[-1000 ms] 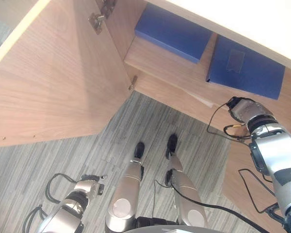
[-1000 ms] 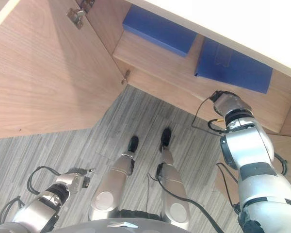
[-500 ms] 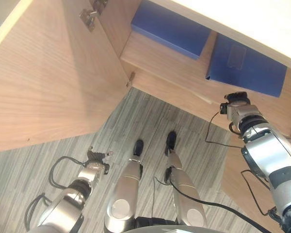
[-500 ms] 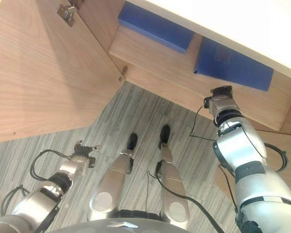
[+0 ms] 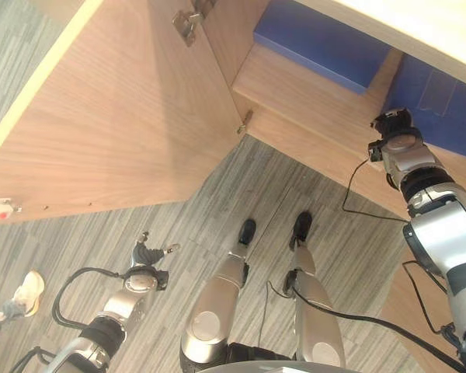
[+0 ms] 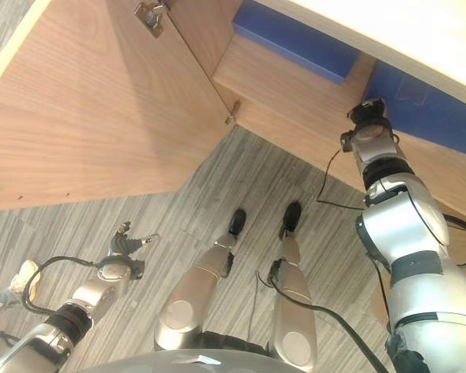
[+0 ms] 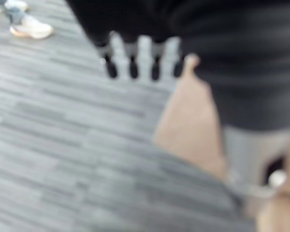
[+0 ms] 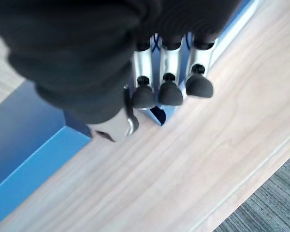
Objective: Put the empty folder in the office cabinet
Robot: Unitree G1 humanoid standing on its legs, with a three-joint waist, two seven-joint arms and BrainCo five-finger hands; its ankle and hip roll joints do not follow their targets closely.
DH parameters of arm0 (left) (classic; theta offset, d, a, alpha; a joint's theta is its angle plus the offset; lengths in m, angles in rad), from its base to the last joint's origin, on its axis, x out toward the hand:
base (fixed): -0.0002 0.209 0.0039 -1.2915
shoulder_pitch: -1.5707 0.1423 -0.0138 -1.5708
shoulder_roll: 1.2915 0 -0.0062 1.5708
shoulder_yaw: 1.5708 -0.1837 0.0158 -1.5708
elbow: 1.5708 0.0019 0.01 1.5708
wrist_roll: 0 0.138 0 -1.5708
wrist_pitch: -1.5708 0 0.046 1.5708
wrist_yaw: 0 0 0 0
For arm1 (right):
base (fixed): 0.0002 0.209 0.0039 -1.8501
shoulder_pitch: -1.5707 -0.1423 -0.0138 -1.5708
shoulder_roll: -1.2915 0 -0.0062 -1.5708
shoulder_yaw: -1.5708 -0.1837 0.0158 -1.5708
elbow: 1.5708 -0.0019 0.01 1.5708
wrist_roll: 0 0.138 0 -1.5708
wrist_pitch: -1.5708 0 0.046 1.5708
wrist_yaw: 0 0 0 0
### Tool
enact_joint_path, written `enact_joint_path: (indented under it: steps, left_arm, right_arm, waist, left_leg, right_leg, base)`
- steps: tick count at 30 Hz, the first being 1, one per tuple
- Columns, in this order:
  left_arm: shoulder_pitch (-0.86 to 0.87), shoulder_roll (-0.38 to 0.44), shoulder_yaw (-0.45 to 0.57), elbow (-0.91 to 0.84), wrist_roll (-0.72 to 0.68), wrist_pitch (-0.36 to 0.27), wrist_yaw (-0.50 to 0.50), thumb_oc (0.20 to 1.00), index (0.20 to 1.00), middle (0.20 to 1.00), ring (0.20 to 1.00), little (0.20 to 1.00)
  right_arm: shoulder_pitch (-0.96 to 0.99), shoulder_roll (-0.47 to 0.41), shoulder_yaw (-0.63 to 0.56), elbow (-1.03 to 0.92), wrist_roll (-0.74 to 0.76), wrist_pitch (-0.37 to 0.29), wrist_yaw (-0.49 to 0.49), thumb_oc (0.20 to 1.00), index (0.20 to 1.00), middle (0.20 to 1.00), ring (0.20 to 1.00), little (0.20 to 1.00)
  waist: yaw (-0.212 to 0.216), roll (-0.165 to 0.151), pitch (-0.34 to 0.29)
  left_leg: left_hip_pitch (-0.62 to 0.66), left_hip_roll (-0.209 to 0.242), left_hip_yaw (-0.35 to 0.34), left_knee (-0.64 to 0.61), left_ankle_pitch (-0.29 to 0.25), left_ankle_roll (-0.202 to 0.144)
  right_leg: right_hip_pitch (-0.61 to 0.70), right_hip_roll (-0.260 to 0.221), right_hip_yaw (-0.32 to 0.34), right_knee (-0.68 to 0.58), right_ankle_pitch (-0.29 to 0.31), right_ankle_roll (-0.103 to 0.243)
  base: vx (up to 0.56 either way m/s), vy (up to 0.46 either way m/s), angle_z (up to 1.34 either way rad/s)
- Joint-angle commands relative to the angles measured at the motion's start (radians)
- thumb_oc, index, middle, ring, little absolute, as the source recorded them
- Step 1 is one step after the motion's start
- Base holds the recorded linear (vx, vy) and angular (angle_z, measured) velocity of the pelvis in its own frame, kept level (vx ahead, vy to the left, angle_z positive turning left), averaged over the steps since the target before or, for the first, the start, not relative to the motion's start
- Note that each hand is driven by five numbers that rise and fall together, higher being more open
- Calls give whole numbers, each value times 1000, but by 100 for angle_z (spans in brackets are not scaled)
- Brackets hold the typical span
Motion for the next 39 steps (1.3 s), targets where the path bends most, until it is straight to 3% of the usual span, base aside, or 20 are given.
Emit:
enact_joint_path:
  steps: [1, 18, 21, 22, 28, 39]
  left_arm:
    - [62, 56, -5, -29, -4, -12, 7, 1000, 1000, 1000, 1000, 1000]
    - [83, 70, -4, -133, -17, -8, 25, 1000, 1000, 1000, 1000, 1000]
    - [79, 74, -5, -147, -27, 1, 35, 1000, 1000, 1000, 1000, 1000]
    - [60, 78, -4, -147, -46, 10, 66, 1000, 1000, 1000, 1000, 1000]
    - [43, 85, 3, -136, -79, 18, 86, 1000, 1000, 1000, 1000, 1000]
    - [70, 74, 12, -115, -61, -5, 69, 1000, 1000, 1000, 1000, 1000]
  right_arm:
    - [-63, -69, 70, 31, -29, 5, 0, 200, 200, 200, 200, 200]
    - [-25, -123, 42, 62, -5, 21, -8, 200, 200, 200, 200, 200]
    - [-15, -127, 35, 60, -13, 12, 0, 200, 200, 200, 200, 200]
    - [11, -120, 30, 58, -20, 0, 10, 200, 200, 200, 200, 200]
    - [11, -105, 35, 69, -8, -21, 48, 200, 200, 200, 200, 200]
    - [0, -69, 52, 56, -17, -10, 43, 200, 200, 200, 200, 200]
  waist:
    - [-5, 24, -25]
    - [-35, 13, -25]
    - [-44, 11, -25]
    - [-56, -6, -25]
    - [-49, -20, -25]
    - [-20, -14, -25]
  left_leg:
    - [4, 92, -46, -59, 0, -78]
    - [-81, 88, -36, 127, -28, -68]
    - [-97, 92, -31, 164, -38, -65]
    - [-122, 96, -24, 190, -69, -54]
    - [-126, 87, -31, 156, -90, -44]
    - [-74, 94, -40, 32, -53, -53]
  right_leg:
    - [80, -35, -47, -5, -194, 95]
    - [23, -30, -9, -5, -203, 95]
    - [12, -30, 0, -5, -206, 96]
    - [-7, -28, 13, -5, -203, 105]
    - [-18, -18, 22, -5, -199, 111]
    - [21, -14, -11, -5, -193, 101]
  base:
    - [0, 0, 0]
    - [-35, 21, -2]
    - [-56, 23, -12]
    - [-84, -45, -17]
    - [-13, -26, -22]
    - [66, -34, 6]
